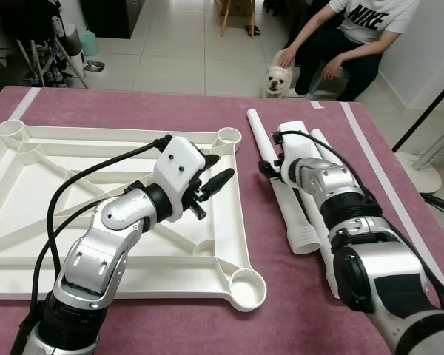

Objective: Building children table

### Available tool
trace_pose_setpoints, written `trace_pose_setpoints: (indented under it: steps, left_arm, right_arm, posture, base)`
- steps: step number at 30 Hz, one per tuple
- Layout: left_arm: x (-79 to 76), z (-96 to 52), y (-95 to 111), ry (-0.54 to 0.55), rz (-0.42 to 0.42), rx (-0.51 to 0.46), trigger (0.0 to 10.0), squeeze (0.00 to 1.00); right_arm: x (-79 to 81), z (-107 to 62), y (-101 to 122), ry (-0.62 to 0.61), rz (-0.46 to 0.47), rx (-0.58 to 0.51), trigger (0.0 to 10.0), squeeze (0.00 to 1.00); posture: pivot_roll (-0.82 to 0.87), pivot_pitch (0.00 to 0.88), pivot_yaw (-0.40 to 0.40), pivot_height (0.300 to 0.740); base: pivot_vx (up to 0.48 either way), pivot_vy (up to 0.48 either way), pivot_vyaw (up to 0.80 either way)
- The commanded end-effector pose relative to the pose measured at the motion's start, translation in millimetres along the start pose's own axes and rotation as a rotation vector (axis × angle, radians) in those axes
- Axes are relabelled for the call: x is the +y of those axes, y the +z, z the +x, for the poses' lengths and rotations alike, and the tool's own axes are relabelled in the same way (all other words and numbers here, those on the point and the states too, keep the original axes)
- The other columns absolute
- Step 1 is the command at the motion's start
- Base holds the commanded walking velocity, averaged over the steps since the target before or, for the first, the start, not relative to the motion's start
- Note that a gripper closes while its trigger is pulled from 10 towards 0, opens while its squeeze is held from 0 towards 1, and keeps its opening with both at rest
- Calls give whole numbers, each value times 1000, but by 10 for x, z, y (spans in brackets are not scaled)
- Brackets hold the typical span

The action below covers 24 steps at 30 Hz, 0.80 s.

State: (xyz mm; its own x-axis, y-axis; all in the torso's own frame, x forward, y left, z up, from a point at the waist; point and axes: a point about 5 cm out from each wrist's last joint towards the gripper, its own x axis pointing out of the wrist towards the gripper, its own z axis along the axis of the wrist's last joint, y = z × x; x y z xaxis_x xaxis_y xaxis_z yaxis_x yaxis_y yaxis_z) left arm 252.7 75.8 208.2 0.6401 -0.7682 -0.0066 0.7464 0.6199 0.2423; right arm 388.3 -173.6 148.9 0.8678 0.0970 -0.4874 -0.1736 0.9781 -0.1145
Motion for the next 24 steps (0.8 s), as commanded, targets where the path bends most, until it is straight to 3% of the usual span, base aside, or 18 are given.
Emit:
trace_pose_setpoints:
  steps: [1, 4, 8, 12, 13, 16, 17, 18, 19, 21, 24]
  left_arm:
    - [29, -11, -12, 98, 4, 14, 10000, 0]
    - [28, -12, -16, 99, 3, 15, 10000, 0]
    - [39, 7, -5, 91, 7, 16, 10000, 0]
    - [42, 9, -1, 90, 8, 15, 10000, 0]
    - [41, 7, -3, 90, 8, 16, 10000, 0]
    - [40, 6, -4, 91, 8, 16, 10000, 0]
    - [40, 4, -5, 94, 8, 17, 10000, 0]
    - [40, 4, -5, 94, 8, 17, 10000, 0]
    - [39, 0, -5, 98, 7, 17, 10000, 0]
    - [38, -4, -6, 101, 6, 18, 10000, 0]
    - [35, -13, -7, 108, 5, 18, 10000, 0]
  right_arm:
    - [4, -8, -2, 21, 45, 27, 10000, 0]
    - [41, -5, -60, 46, 75, 58, 10000, 0]
    - [301, 20, -332, 205, 200, 223, 10000, 0]
    - [325, 29, -375, 219, 205, 252, 10000, 0]
    - [324, 35, -418, 217, 207, 275, 8863, 0]
    - [322, 37, -449, 215, 211, 290, 8863, 0]
    - [313, 42, -480, 207, 211, 302, 2745, 0]
    - [313, 42, -480, 207, 211, 302, 2745, 0]
    - [302, 45, -481, 197, 216, 300, 0, 0]
    - [293, 49, -458, 188, 222, 287, 0, 0]
    - [254, 37, -189, 145, 300, 161, 0, 0]
  posture:
    - [23, 0, -38, 740]
    - [17, 0, -36, 740]
    - [14, 0, -24, 740]
    - [16, 0, -24, 740]
    - [16, 0, -24, 740]
    - [16, 0, -24, 740]
    - [22, 0, -31, 740]
    - [22, 0, -31, 740]
    - [25, 0, -33, 740]
    - [25, 0, -33, 740]
    - [35, 0, -33, 740]
  base:
    - [0, 0, 0]
    - [0, 0, 0]
    - [0, 0, 0]
    - [0, 0, 0]
    - [0, 0, 0]
    - [0, 0, 0]
    - [0, 0, 0]
    - [0, 0, 0]
    - [0, 0, 0]
    - [0, 0, 0]
    - [0, 0, 0]
